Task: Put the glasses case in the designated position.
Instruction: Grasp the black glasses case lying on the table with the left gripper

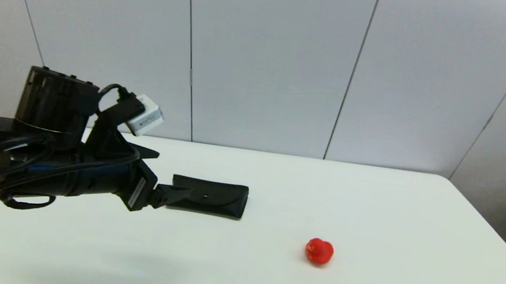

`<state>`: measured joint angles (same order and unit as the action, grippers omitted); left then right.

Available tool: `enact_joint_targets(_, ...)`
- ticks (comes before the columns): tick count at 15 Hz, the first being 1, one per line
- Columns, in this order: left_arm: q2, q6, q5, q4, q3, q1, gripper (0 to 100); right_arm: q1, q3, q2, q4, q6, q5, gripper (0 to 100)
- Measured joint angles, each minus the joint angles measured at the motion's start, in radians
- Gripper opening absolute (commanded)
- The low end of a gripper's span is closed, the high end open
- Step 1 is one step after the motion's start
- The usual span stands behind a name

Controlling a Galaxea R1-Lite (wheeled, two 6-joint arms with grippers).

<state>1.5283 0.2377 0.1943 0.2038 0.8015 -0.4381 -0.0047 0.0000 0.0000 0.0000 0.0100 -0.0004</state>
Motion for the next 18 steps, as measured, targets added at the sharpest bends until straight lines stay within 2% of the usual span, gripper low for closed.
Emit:
enact_joint_targets(3,0.101,0.068,0.175,0.115,0.001,0.002,100,0.000,0.000,0.000,0.000,0.000,0.000,100)
enact_joint_targets(5,0.160,0.078,0.242,0.191,0.002,0.006,100,0.000,0.000,0.000,0.000,-0.001,0.000,100)
enact_joint_targets(10,0.270,0.081,0.251,0.370,0.004,0.010,100,0.000,0.000,0.000,0.000,0.000,0.000,100)
enact_joint_targets(18,0.356,0.092,0.244,0.380,0.006,0.084,100,0.000,0.000,0.000,0.000,0.000,0.000,100)
